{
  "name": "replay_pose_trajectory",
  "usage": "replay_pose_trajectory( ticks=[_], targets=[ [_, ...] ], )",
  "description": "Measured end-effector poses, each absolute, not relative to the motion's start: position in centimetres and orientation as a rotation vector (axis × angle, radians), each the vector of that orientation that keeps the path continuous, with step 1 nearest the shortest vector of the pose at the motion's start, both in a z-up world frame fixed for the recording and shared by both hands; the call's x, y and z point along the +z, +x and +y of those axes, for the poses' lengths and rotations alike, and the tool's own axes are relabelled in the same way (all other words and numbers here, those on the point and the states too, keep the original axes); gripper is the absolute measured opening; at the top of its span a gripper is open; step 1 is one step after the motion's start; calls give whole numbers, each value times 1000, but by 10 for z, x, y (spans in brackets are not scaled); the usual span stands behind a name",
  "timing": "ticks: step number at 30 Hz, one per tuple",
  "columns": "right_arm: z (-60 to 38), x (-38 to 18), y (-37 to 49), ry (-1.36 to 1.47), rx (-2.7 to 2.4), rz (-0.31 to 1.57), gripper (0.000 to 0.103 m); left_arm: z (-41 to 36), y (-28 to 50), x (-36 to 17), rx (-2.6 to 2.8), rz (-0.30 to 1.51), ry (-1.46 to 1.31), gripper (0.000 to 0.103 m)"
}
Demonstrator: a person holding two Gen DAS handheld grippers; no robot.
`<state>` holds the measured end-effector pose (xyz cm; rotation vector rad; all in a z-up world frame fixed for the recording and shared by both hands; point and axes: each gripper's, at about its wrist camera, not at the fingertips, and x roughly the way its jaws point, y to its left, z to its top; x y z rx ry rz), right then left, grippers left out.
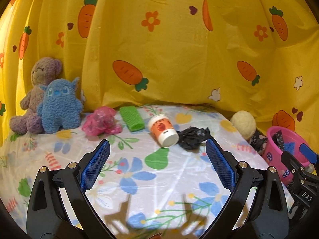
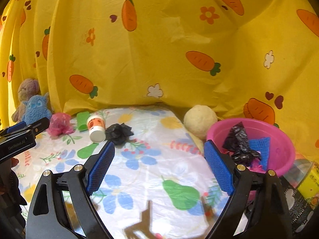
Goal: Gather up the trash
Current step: 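Grasp the apple-print cup with the left tool while the right tool grasps a black bag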
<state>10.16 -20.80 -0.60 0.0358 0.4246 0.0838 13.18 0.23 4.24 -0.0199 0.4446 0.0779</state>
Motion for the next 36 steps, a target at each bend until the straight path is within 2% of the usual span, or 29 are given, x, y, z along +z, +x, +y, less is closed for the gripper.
replay_pose_trajectory(
  ticks=[11,16,25,32,36],
  targets=[
    [-139,-29,183,-6,176,494,87,76,156,50,288,404,-52,95],
    [-113,-46,219,-49,201,537,79,82,182,34,302,443,-55,95],
    [-78,-75,270,-141,215,628,53,69,218,18,248,472,-46,95],
    [-84,-86,286,-124,207,690,11,58,241,3,211,509,-42,95],
    [-99,-81,278,-88,193,649,6,50,253,-5,182,529,-57,95]
  ],
)
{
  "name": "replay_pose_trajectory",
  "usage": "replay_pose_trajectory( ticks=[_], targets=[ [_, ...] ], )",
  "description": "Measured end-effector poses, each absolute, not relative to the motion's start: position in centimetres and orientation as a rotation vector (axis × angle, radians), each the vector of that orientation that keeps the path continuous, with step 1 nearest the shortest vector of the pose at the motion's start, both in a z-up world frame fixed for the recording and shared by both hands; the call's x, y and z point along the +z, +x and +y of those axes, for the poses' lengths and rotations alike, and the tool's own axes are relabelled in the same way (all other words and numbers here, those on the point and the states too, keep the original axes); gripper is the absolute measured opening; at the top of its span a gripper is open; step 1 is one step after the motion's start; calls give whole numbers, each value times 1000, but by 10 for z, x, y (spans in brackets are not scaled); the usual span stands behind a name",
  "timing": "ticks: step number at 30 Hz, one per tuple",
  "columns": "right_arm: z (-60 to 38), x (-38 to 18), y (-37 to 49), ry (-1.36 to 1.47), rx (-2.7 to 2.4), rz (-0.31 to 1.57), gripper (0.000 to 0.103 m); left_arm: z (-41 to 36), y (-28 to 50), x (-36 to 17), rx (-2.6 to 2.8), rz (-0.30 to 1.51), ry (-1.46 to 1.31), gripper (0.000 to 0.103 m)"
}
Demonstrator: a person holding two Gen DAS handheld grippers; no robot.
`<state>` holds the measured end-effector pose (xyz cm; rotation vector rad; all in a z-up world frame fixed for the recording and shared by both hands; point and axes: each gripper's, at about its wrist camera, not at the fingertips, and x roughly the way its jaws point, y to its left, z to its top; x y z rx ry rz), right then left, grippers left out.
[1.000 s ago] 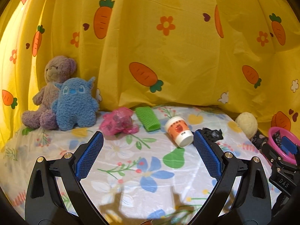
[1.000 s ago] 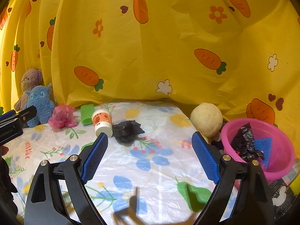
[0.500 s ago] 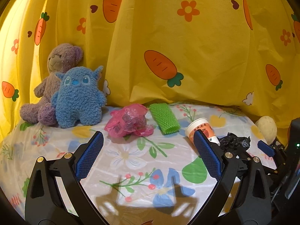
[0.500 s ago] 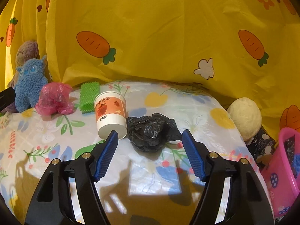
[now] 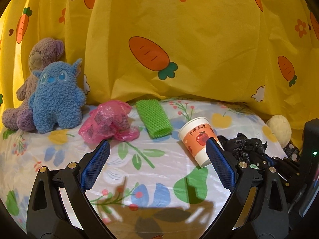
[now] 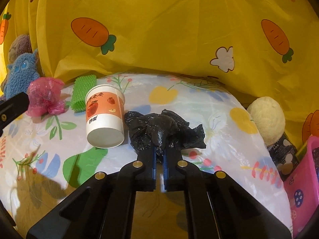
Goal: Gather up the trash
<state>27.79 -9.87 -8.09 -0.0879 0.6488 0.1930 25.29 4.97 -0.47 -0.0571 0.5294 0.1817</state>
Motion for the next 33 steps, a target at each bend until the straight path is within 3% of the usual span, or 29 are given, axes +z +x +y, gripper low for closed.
replay_pose_trajectory(
  ticks=[11,15,19,33],
  targets=[
    [-148,-51,245,12,134,535,6,12,304,-36,121,599,-101,90],
    [-161,-48,236,28,132,520,6,0,323,-48,134,634,-87,83],
    [-168,-48,232,34,134,521,6,-12,339,-58,136,673,-34,66],
    [-172,-54,232,44,145,534,6,-12,345,-64,69,692,-88,52]
  ],
)
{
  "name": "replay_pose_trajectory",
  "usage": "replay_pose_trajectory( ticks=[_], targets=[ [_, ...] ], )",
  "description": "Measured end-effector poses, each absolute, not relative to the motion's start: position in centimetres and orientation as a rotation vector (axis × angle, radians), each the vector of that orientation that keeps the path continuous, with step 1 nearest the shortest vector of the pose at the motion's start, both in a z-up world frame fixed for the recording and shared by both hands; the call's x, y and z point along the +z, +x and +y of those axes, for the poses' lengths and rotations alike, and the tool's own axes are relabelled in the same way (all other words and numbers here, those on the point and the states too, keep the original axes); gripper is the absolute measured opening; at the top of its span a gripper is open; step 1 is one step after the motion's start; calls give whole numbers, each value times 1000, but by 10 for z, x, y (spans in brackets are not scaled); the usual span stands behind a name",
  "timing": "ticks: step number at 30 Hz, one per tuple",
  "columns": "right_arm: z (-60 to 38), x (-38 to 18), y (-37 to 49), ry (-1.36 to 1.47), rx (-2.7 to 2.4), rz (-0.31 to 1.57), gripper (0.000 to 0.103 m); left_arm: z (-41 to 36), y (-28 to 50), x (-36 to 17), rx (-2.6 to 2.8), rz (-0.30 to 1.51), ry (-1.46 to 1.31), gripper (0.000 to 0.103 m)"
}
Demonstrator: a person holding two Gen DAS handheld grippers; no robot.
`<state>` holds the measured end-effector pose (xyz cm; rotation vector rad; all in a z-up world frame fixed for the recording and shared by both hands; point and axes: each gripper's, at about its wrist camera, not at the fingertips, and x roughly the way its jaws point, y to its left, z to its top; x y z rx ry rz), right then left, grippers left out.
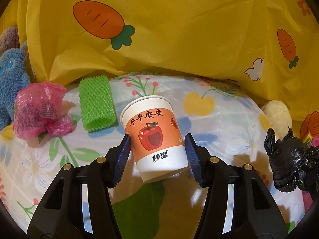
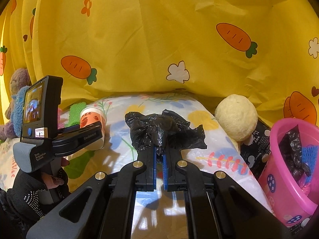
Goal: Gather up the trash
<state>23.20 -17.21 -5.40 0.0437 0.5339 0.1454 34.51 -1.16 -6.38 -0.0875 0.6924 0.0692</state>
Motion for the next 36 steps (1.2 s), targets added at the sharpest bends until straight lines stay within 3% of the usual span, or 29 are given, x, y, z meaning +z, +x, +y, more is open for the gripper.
replay_pose_trajectory(
  ticks=[15,36],
  targets=[
    [-176,-36,195,24,167,496,6,-22,265,-23,-56,549,-71,51],
    [-234,0,111,13,70,409,6,-104,161,30,-242,425,-9,51]
  ],
)
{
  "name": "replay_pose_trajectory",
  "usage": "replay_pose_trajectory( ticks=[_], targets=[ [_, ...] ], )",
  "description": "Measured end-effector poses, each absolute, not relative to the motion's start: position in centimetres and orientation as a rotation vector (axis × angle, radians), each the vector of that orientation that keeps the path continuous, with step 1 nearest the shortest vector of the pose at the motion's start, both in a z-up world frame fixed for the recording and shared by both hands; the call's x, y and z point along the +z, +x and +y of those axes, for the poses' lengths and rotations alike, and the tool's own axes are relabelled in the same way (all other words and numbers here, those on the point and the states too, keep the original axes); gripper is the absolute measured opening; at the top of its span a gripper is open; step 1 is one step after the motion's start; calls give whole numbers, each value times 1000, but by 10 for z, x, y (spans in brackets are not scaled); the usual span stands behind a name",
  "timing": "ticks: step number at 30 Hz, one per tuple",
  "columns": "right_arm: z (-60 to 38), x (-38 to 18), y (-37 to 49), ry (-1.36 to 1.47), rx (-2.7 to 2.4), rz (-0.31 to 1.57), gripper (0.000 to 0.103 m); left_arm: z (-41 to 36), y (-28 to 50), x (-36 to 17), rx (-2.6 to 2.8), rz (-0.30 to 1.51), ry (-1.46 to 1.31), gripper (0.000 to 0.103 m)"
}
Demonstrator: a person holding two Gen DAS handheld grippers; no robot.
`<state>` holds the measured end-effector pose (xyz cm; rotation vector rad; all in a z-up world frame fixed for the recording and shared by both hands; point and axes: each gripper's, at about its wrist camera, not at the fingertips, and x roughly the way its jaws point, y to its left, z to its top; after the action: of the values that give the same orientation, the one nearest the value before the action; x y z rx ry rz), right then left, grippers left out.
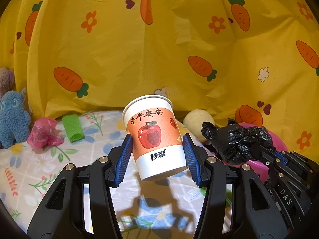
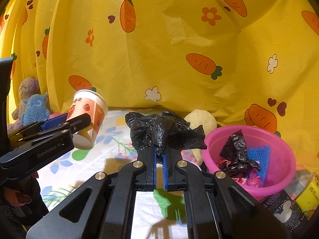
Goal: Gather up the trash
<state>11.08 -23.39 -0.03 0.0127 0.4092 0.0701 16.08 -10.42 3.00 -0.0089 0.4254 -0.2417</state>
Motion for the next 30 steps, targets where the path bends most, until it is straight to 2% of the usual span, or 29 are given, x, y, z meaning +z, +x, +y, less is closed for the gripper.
replay_pose_trajectory(
  ticks=[16,23,30],
  targets=[
    [-345,10,103,70,-215,353,6,-219,171,40,-491,407,19,51],
    [-376,1,110,105,-264,379,6,-268,183,25,-580,433,41,51],
    [-386,-6,115,106,-280,390,6,-282,194,10,-612,465,47,51]
  ],
)
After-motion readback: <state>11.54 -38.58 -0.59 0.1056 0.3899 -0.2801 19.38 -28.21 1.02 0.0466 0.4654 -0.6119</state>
